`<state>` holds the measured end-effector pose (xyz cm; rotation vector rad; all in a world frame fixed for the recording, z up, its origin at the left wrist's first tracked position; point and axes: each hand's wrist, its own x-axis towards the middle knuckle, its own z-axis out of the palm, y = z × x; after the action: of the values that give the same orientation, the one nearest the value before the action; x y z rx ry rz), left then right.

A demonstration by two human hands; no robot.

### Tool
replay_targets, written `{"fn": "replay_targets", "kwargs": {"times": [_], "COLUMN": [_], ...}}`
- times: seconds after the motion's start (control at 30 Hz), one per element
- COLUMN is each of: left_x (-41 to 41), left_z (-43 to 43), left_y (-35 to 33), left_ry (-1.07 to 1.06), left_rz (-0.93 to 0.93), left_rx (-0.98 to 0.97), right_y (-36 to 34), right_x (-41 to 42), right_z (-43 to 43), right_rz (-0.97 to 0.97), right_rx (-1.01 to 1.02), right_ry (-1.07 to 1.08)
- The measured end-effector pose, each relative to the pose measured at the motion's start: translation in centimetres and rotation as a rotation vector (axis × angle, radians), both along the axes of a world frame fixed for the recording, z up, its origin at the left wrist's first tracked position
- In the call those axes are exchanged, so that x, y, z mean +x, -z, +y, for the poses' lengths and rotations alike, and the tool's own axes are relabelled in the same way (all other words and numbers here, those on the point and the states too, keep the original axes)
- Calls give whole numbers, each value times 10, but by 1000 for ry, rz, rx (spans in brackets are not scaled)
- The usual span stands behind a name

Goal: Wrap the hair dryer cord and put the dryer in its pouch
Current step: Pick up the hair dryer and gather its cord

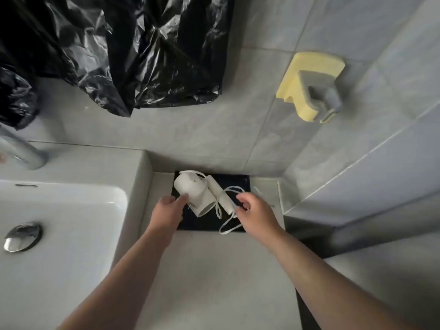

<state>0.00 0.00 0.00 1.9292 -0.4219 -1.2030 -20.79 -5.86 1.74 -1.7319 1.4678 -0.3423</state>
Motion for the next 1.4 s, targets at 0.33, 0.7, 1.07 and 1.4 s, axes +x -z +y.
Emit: {"fn": "replay_targets", "kwargs": {"times": [0.33, 0.7, 1.07, 1.4], "left_x": [5, 6, 13, 27], "left_z": [-51, -57, -41, -14], "left_y": [38, 45, 34, 16], "left_ry": [-135, -164, -63, -22], "left_rz": [282, 285, 321, 227], "left_rx": [101, 25, -116, -326], "right_y": [31, 38, 25, 21], "right_x": [52, 96, 79, 36], "right_z": [-47, -63, -73, -61], "right_rz": [241, 81, -29, -130], "right_rx": [50, 43, 29, 24], "right_ry": [-55, -8, 12, 201]}}
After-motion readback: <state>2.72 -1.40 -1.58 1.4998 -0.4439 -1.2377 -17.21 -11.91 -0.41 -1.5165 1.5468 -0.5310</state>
